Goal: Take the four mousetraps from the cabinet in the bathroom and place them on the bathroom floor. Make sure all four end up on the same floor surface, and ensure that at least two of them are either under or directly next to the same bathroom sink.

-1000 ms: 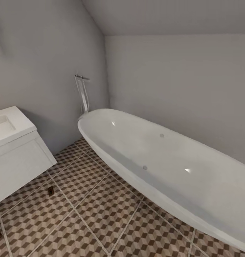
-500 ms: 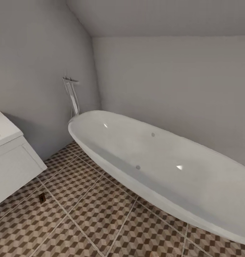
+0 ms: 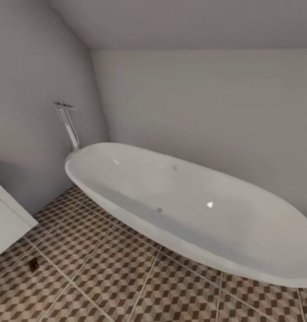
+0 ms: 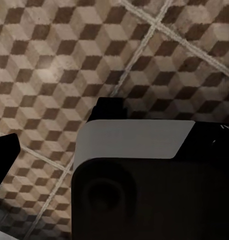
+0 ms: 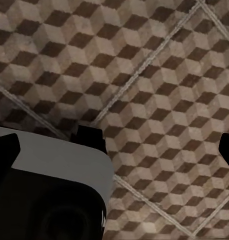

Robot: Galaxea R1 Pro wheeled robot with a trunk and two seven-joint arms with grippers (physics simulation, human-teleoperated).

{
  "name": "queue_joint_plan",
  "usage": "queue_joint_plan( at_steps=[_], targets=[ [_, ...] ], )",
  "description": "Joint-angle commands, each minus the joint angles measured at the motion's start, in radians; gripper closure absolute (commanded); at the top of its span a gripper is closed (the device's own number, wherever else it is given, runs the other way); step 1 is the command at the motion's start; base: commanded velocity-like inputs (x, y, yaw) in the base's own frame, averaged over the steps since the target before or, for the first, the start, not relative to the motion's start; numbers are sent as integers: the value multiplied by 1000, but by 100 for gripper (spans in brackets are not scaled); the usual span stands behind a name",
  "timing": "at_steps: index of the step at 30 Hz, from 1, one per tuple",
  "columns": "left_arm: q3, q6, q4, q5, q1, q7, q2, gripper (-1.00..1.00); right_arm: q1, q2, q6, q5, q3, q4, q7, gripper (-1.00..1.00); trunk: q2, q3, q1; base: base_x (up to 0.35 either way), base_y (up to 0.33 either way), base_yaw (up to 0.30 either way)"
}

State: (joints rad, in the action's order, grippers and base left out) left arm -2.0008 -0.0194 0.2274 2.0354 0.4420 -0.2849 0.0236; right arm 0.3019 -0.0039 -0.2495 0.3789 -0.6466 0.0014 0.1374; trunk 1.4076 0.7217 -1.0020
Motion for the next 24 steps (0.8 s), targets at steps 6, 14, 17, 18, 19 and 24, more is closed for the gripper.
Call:
queue_joint_plan(
  at_steps=[6,14,17,18,19,24],
  targets=[
    [-6,-2,4,3,1,-7,1,-100,0,-2,1,3,-8,1,2,-100,0,-1,0,0,0,-107],
    [-6,-2,4,3,1,-7,1,-100,0,0,0,6,-8,0,3,-100,0,-2,0,0,0,-6],
    [-6,-2,4,3,1,-7,1,-100,0,1,1,7,-8,0,3,-100,0,-2,0,0,0,-23],
    [-6,-2,4,3,1,-7,1,-100,0,2,2,7,-8,0,3,-100,0,-2,0,0,0,-97],
    [-6,-2,4,3,1,-7,1,-100,0,2,2,7,-8,0,3,-100,0,-2,0,0,0,-134],
    [-6,-2,4,3,1,-7,1,-100,0,3,1,9,-7,0,2,-100,0,-3,0,0,0,-210]
  ],
)
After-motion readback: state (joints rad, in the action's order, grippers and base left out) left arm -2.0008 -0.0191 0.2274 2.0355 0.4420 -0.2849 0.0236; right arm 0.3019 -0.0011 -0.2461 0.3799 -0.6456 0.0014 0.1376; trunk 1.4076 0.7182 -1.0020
